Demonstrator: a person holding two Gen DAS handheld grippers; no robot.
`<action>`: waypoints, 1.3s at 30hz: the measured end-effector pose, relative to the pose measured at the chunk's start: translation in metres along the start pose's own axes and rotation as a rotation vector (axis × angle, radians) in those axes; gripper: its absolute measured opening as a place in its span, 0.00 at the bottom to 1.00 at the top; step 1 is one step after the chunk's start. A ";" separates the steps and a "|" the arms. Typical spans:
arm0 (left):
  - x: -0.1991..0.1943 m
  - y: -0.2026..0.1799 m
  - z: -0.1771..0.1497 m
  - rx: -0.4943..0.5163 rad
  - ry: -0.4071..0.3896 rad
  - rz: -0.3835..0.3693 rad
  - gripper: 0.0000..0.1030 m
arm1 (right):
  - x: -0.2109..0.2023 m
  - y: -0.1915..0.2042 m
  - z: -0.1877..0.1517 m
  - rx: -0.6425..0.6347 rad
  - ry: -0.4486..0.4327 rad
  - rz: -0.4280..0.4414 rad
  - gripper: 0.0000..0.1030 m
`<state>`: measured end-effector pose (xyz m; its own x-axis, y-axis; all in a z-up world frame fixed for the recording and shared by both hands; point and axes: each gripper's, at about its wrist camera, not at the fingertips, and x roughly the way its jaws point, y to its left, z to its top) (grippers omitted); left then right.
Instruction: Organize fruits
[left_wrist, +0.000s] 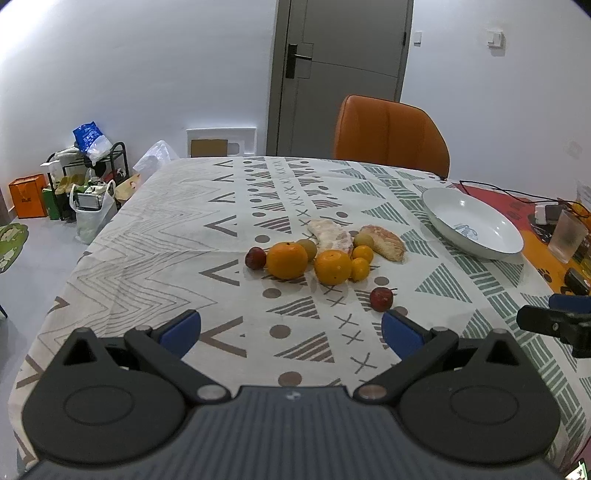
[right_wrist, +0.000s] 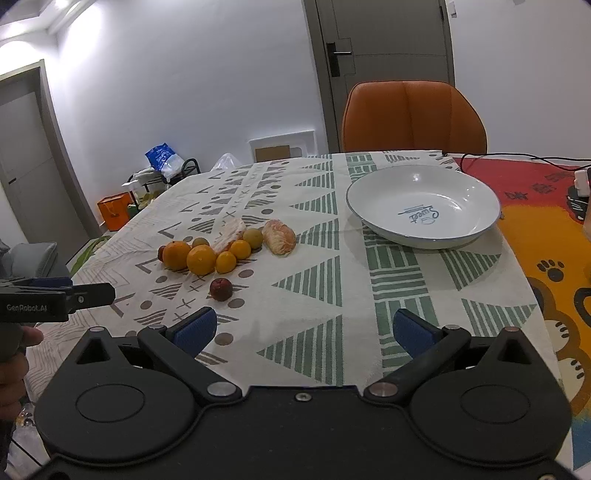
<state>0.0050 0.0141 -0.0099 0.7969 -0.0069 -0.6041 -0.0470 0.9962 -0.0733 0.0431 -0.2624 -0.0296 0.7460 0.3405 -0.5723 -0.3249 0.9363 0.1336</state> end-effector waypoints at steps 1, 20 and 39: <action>0.001 0.000 0.000 -0.002 0.000 0.001 1.00 | 0.001 0.000 0.000 -0.001 0.001 0.001 1.00; 0.027 0.014 0.001 -0.024 -0.005 -0.012 1.00 | 0.036 0.014 0.005 -0.030 0.018 0.054 1.00; 0.057 0.027 0.007 -0.053 -0.017 -0.013 0.94 | 0.086 0.037 0.014 -0.038 0.075 0.161 0.72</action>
<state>0.0536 0.0411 -0.0405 0.8077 -0.0176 -0.5893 -0.0682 0.9900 -0.1231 0.1034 -0.1969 -0.0627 0.6376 0.4767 -0.6052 -0.4589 0.8660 0.1986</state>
